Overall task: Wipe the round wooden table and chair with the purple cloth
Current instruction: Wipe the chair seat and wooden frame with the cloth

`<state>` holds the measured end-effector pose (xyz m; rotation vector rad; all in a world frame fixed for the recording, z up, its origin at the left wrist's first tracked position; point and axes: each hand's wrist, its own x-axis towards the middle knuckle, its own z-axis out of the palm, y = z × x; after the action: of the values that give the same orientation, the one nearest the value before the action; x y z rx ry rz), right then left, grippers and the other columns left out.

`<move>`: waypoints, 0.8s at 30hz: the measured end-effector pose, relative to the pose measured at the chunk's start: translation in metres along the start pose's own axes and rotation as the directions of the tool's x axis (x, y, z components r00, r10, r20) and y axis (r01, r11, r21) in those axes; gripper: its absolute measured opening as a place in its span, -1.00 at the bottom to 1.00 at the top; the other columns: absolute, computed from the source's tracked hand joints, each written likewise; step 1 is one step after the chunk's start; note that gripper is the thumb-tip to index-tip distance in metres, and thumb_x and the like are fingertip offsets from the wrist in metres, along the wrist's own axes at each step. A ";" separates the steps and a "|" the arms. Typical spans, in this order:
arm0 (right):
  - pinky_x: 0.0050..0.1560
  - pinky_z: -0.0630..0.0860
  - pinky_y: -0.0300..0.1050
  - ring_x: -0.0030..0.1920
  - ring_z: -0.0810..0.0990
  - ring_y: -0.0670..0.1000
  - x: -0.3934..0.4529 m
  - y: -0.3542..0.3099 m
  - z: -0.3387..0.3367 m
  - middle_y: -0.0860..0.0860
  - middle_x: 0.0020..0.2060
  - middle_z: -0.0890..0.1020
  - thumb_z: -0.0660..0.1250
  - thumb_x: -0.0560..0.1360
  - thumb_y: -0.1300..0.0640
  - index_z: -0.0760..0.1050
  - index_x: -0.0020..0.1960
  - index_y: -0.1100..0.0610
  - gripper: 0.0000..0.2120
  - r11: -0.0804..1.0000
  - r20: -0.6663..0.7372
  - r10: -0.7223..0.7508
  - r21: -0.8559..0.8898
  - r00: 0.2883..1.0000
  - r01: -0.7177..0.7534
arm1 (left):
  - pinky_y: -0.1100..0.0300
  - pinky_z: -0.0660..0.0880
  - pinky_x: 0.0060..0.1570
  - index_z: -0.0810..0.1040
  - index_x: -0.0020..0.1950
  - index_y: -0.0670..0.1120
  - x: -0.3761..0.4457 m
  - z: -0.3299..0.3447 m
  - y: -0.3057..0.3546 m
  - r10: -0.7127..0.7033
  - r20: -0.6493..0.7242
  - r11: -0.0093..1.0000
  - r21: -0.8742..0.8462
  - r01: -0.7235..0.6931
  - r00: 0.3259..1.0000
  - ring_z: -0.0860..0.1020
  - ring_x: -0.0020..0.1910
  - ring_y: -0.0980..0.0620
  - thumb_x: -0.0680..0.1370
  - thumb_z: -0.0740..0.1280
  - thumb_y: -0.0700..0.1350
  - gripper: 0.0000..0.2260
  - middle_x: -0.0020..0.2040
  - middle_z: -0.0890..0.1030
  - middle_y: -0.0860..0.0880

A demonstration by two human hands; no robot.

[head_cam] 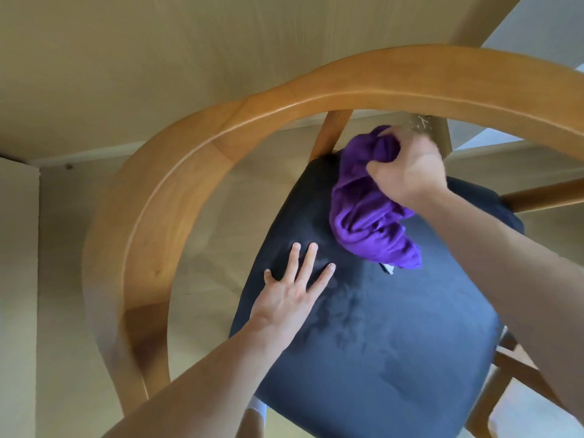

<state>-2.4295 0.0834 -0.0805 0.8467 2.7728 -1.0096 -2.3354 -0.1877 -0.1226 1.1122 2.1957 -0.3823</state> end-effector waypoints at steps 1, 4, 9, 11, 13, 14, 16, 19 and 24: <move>-0.07 0.39 -0.09 -0.07 0.52 0.15 0.006 0.002 0.001 0.07 0.06 0.54 0.39 0.36 0.05 0.56 0.15 0.02 -0.64 0.998 -0.042 0.041 -0.040 0.998 -0.043 | -0.33 0.44 0.30 -0.41 0.61 0.02 0.000 0.000 -0.001 0.001 -0.006 1.000 -0.003 -0.001 1.000 -0.30 0.59 -0.36 0.50 0.31 -0.39 0.02 0.56 -0.49 -0.25; -0.09 0.45 -0.02 -0.07 0.54 0.23 -0.014 -0.009 0.024 0.08 0.11 0.41 0.39 0.46 0.07 0.51 0.23 0.05 -0.66 0.981 0.071 0.020 -0.191 0.997 -0.006 | -0.33 0.44 0.30 -0.41 0.62 0.03 0.000 0.001 -0.001 0.002 -0.011 1.000 -0.012 -0.002 1.000 -0.30 0.59 -0.36 0.51 0.32 -0.37 0.02 0.56 -0.49 -0.25; -0.16 0.54 -0.03 -0.07 0.57 0.16 -0.084 -0.027 0.060 -0.04 0.14 0.41 0.38 0.44 0.07 0.49 0.08 -0.04 -0.77 0.950 0.424 -0.182 -0.158 0.887 0.270 | -0.34 0.44 0.30 -0.32 0.64 0.03 0.000 -0.001 0.000 -0.002 0.017 1.000 -0.006 0.002 1.000 -0.26 0.61 -0.34 0.55 0.33 -0.29 -0.06 0.63 -0.28 -0.24; -0.14 0.54 -0.05 -0.07 0.56 0.11 -0.089 -0.028 0.055 -0.11 0.03 0.43 0.38 0.41 0.07 0.49 -0.02 -0.06 -0.83 0.943 0.549 -0.230 -0.076 0.803 0.323 | -0.35 0.44 0.30 -0.27 0.63 0.02 0.000 -0.002 0.000 -0.001 0.026 1.000 -0.021 0.001 1.000 -0.22 0.62 -0.32 0.55 0.32 -0.28 -0.10 0.64 -0.17 -0.23; -0.10 0.52 -0.09 -0.05 0.56 0.05 -0.078 -0.021 0.044 -0.14 -0.09 0.51 0.41 0.37 0.07 0.54 -0.09 -0.05 -0.87 0.966 0.584 -0.214 0.006 0.783 0.260 | -0.37 0.43 0.30 -0.28 0.62 0.00 0.001 -0.002 -0.001 0.001 0.027 1.000 -0.026 0.000 1.000 -0.24 0.61 -0.34 0.53 0.34 -0.29 -0.08 0.64 -0.19 -0.23; -0.09 0.50 -0.12 -0.04 0.56 0.03 -0.068 -0.016 0.037 -0.15 -0.12 0.54 0.42 0.36 0.07 0.57 -0.09 -0.06 -0.86 0.979 0.528 -0.192 0.042 0.827 0.200 | -0.38 0.43 0.30 -0.29 0.62 0.00 0.000 -0.003 -0.001 0.004 0.031 1.000 -0.024 -0.003 1.000 -0.27 0.60 -0.35 0.52 0.35 -0.30 -0.05 0.64 -0.22 -0.23; -0.07 0.41 -0.13 -0.07 0.52 0.02 -0.045 -0.002 0.023 -0.10 -0.08 0.54 0.43 0.37 0.08 0.58 0.00 -0.07 -0.80 0.993 0.287 -0.087 0.096 0.954 0.062 | -0.36 0.44 0.30 -0.33 0.62 0.03 -0.001 -0.005 -0.001 0.006 0.042 1.000 -0.016 -0.005 0.999 -0.29 0.60 -0.36 0.49 0.37 -0.32 0.01 0.63 -0.30 -0.21; -0.02 0.35 -0.13 -0.11 0.47 0.10 -0.036 0.016 0.021 -0.03 0.00 0.41 0.40 0.43 0.07 0.55 0.17 -0.01 -0.69 0.991 0.025 0.108 0.078 0.994 -0.110 | -0.32 0.44 0.32 -0.35 0.63 0.05 -0.002 -0.008 0.000 0.003 0.048 1.000 0.014 -0.004 0.999 -0.30 0.60 -0.36 0.47 0.42 -0.31 0.07 0.61 -0.39 -0.23; -0.19 0.41 -0.09 -0.17 0.51 0.12 -0.111 0.011 0.071 -0.07 0.01 0.42 0.35 0.46 0.06 0.52 0.06 0.05 -0.81 0.999 0.158 0.011 -0.041 0.987 -0.004 | -0.33 0.40 0.37 -0.22 0.66 0.03 -0.001 -0.011 -0.001 -0.005 0.108 0.999 0.034 0.001 0.994 -0.32 0.60 -0.34 0.47 0.47 -0.26 0.03 0.63 -0.32 -0.21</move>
<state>-2.3380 -0.0059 -0.1151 0.7365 2.6453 -0.9712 -2.3406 -0.1831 -0.1134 1.0805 2.1035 -0.4716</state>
